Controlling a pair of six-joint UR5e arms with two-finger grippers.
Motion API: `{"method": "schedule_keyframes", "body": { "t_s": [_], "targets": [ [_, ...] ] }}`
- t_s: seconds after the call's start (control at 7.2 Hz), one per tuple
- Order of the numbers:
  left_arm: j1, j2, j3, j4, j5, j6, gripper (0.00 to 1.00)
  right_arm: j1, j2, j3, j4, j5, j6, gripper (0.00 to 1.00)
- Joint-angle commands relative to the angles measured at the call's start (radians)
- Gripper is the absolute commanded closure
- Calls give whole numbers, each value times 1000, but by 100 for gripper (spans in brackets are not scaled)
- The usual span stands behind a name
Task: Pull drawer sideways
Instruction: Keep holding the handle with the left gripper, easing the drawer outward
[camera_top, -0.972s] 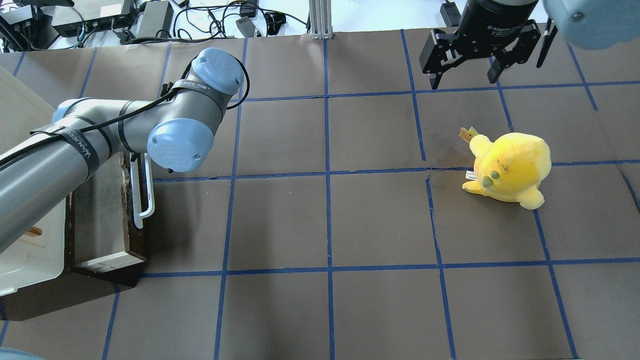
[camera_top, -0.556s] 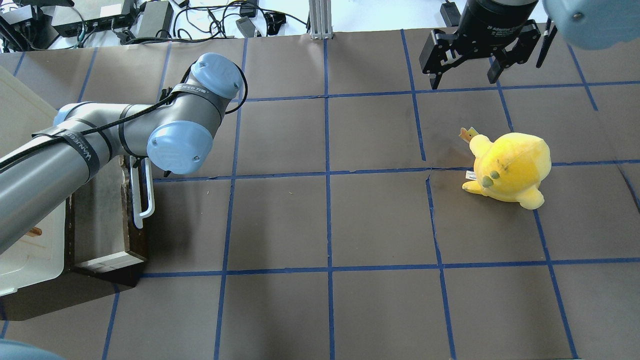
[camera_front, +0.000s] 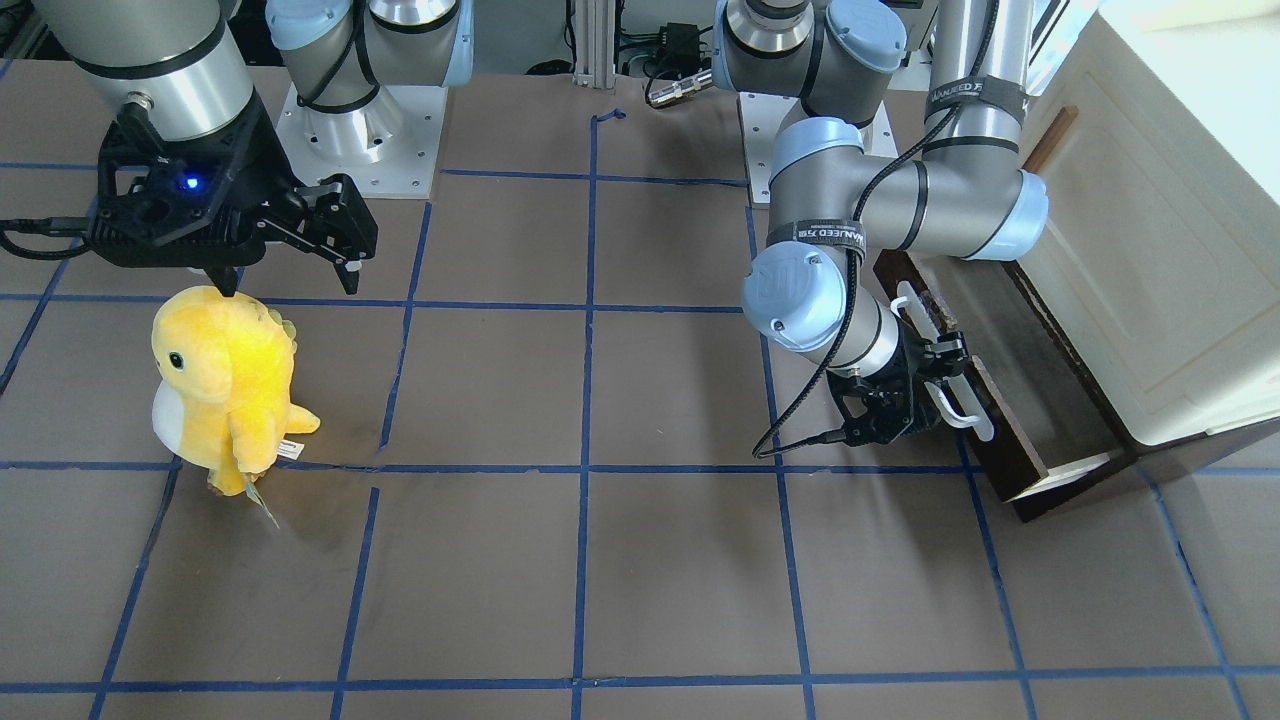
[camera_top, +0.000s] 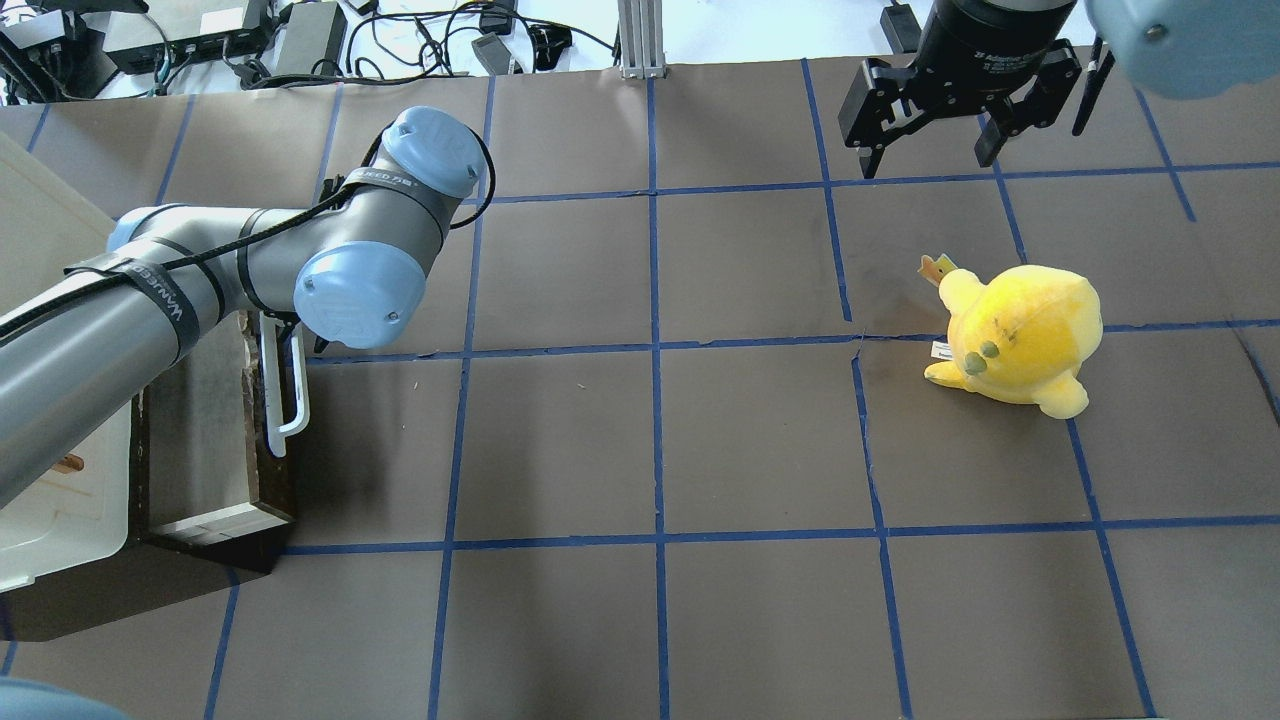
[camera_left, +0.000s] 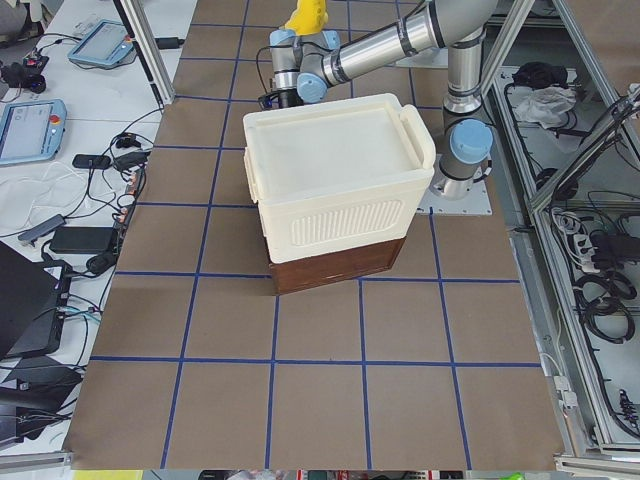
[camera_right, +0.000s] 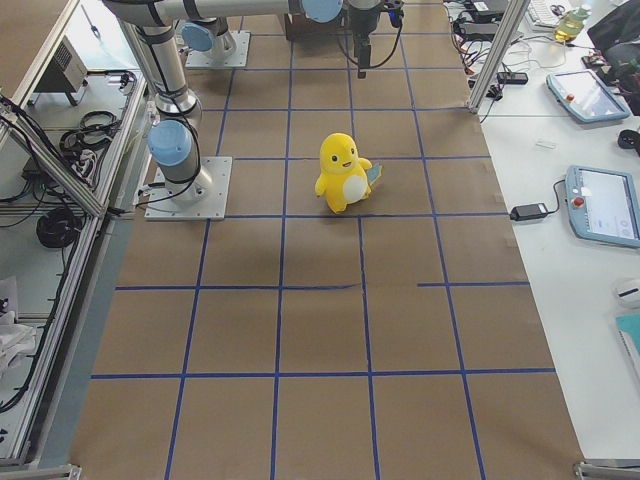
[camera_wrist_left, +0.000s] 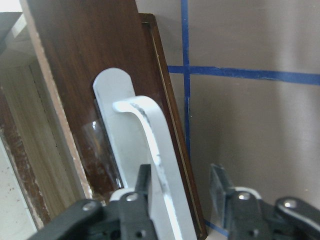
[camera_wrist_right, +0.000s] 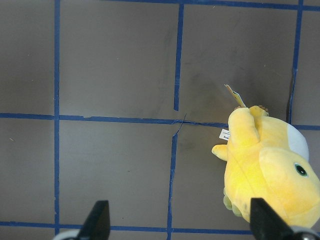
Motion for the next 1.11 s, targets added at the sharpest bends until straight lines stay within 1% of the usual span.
{"method": "schedule_keyframes", "body": {
  "t_s": [0.0,0.14,0.97],
  "targets": [
    [0,0,3,-2,0,0,58,0,0,0,0,0,0,0],
    [0,0,3,-4,0,0,62,0,0,0,0,0,0,0],
    [0,6,-5,-22,2,0,62,0,0,0,0,0,0,0]
  ]
}}
